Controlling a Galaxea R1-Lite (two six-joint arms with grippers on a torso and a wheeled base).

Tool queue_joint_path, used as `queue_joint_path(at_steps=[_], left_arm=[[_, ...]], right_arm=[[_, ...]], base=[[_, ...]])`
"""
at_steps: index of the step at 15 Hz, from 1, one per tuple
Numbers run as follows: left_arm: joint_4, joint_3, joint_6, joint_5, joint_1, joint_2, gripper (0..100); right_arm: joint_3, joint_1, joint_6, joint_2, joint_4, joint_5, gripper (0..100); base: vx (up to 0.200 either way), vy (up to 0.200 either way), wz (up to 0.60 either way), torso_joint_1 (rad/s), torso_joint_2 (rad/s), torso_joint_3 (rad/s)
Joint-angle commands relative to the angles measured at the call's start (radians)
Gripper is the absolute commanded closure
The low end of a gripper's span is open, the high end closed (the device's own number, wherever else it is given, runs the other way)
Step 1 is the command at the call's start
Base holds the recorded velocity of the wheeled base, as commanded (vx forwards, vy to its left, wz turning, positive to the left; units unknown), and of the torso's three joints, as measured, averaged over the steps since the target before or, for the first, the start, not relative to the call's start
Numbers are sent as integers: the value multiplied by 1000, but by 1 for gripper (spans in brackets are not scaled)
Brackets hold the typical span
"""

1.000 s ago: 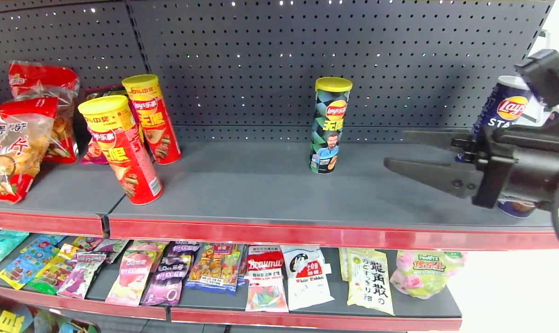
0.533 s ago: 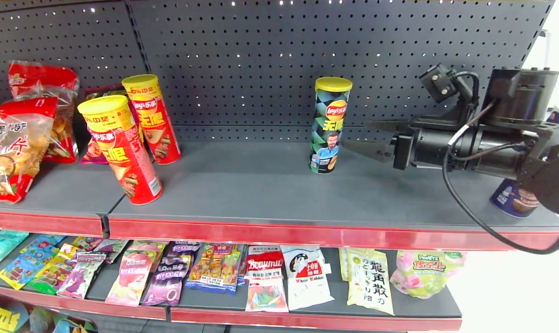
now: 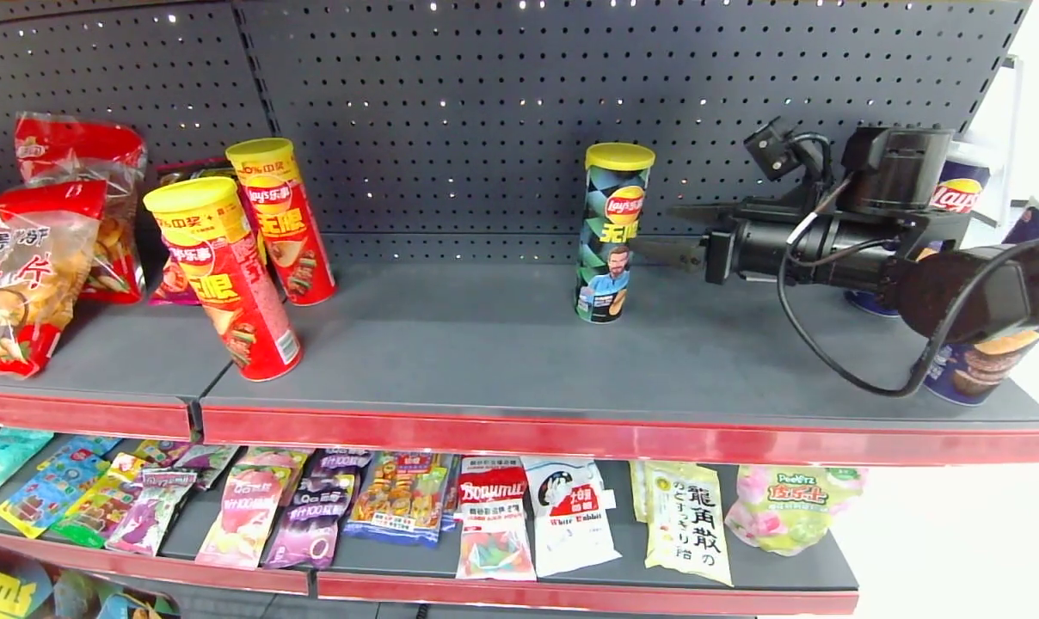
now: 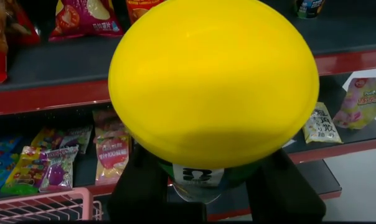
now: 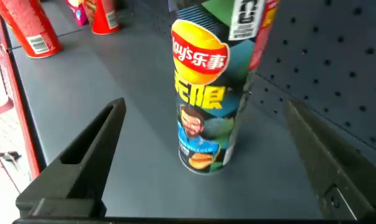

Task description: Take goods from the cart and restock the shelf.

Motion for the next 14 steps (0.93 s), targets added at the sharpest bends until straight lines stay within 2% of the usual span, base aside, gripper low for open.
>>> queue_joint_path(at_steps=[1, 14], left_arm=[[0, 0, 0, 5, 1, 0, 100], [1, 5, 0, 9, 1, -3, 100]], right_arm=[[-66, 6, -1, 61, 1, 0, 0], [-279, 47, 1, 214, 5, 0, 0]], base=[[0, 0, 0, 0, 0, 0], [0, 0, 0, 0, 0, 0]])
